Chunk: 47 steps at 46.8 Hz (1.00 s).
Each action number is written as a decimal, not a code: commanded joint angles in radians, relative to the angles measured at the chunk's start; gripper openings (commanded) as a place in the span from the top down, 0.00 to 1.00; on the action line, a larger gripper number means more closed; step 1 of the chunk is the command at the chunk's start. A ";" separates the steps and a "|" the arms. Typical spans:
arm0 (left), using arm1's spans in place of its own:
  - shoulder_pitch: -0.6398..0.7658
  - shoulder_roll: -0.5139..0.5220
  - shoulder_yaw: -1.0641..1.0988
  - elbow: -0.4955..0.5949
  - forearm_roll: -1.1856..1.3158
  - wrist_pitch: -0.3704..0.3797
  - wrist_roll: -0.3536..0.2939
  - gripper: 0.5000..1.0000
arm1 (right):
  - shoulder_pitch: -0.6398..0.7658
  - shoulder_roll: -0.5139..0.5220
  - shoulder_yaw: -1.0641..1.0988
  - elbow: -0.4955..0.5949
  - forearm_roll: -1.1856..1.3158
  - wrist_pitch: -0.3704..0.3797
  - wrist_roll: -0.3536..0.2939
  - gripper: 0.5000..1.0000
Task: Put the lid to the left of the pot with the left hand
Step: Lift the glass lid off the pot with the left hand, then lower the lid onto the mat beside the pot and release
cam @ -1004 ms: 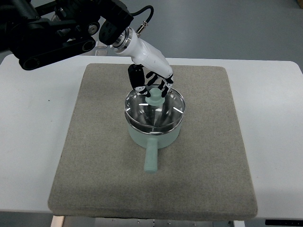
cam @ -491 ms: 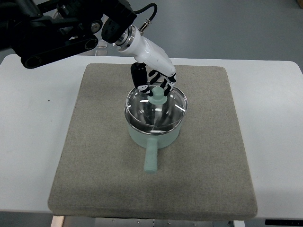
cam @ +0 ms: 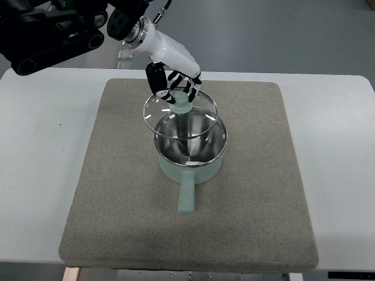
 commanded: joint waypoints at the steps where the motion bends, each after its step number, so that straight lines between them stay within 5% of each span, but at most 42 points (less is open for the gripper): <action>1: 0.002 0.034 0.001 0.008 0.001 0.000 0.001 1.00 | 0.000 0.000 0.000 0.000 0.000 0.000 0.000 0.15; 28: 0.042 0.183 0.006 0.060 0.001 0.000 -0.001 1.00 | 0.000 0.000 0.000 0.000 0.000 0.000 0.000 0.16; 47: 0.148 0.187 0.018 0.078 0.006 0.000 0.007 1.00 | 0.000 0.000 0.000 0.000 0.000 0.000 0.000 0.16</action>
